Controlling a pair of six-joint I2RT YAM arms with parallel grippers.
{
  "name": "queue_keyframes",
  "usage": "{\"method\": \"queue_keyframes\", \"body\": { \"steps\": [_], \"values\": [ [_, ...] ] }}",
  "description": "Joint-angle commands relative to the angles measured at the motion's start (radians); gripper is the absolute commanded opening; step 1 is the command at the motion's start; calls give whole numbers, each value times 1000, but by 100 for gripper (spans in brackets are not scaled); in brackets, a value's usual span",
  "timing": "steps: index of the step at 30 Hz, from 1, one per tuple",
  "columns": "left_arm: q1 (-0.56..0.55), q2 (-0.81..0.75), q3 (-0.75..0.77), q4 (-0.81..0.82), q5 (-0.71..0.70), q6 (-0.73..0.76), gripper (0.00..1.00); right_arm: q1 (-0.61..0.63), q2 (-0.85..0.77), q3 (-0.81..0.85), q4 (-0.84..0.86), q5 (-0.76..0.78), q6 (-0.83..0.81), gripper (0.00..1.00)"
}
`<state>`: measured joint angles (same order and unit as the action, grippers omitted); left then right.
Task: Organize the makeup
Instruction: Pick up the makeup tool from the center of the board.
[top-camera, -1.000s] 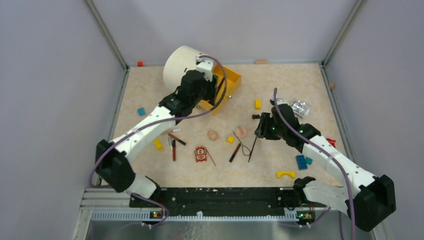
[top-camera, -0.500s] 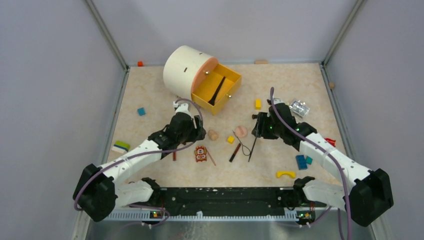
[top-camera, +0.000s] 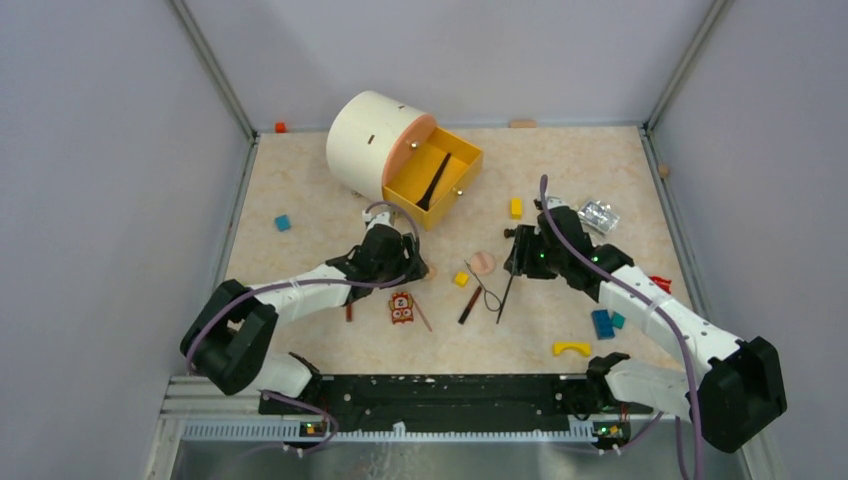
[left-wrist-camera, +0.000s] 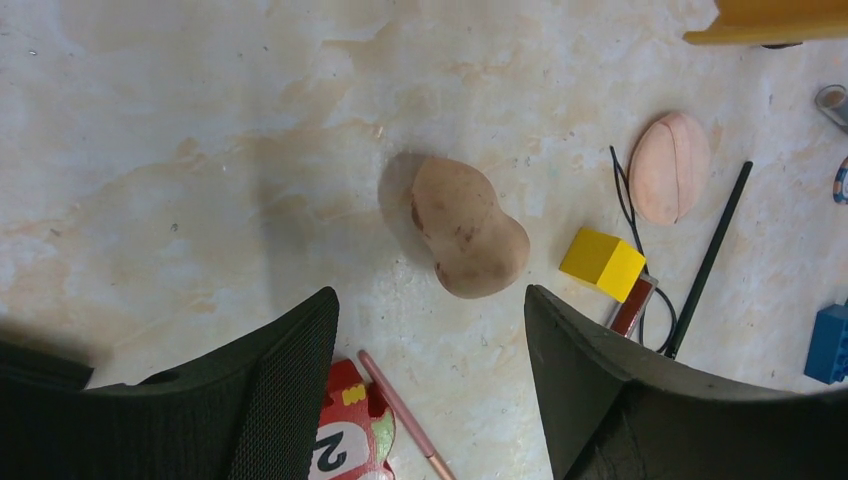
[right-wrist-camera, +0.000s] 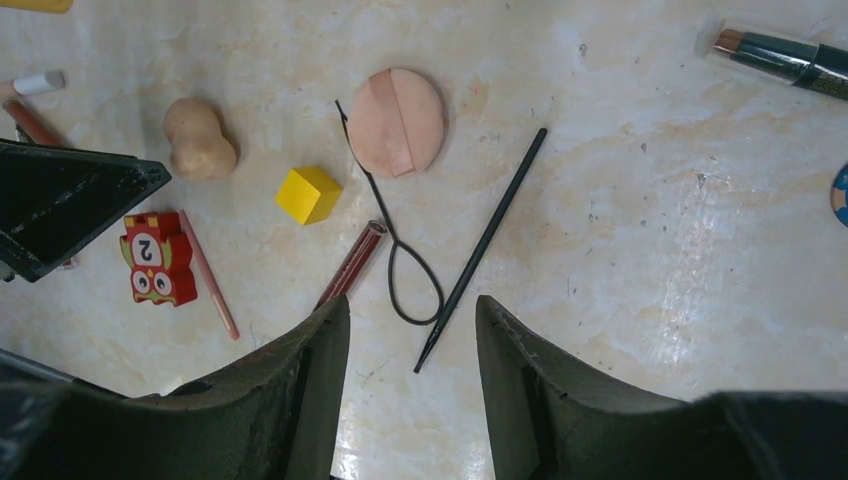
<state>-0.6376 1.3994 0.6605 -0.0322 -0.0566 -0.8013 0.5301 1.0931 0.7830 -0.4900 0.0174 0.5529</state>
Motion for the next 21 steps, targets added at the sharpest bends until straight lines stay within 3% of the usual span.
{"method": "queue_keyframes", "body": {
  "steps": [1,21],
  "values": [
    [-2,46,29,86,-5,-33,74,8,-20,30,-16,23,-11,49],
    [-5,174,102,148,23,-59,74,7,-22,58,-54,40,-30,49]
  ]
}}
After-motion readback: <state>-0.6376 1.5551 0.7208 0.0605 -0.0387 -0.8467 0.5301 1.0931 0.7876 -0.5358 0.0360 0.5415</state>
